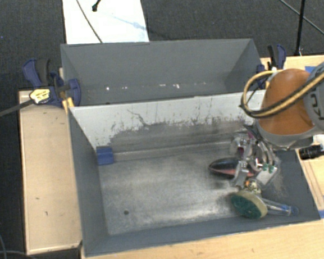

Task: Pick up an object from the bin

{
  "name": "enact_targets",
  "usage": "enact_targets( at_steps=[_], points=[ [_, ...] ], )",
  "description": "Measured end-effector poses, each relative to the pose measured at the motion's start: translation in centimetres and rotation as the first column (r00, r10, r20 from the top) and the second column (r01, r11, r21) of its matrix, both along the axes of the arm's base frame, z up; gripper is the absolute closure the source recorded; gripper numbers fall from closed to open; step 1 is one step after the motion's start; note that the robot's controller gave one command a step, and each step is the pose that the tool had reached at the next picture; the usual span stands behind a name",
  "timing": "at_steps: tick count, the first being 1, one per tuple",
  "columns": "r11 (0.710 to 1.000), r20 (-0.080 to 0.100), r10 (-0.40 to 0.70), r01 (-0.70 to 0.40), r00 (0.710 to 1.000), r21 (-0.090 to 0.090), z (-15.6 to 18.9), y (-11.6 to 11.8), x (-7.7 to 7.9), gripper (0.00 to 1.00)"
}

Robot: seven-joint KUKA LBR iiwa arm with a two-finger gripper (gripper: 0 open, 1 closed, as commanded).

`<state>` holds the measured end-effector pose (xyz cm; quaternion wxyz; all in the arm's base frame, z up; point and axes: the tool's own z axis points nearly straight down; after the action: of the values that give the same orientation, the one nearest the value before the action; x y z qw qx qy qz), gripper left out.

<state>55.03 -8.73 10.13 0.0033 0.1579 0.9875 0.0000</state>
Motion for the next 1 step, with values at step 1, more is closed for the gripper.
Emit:
enact_targets(
  at_steps=[1],
  points=[
    [0.976,-0.001,-0.217,0.217,0.976,0.001,1.27,0.75,0.58,0.00]
  ],
)
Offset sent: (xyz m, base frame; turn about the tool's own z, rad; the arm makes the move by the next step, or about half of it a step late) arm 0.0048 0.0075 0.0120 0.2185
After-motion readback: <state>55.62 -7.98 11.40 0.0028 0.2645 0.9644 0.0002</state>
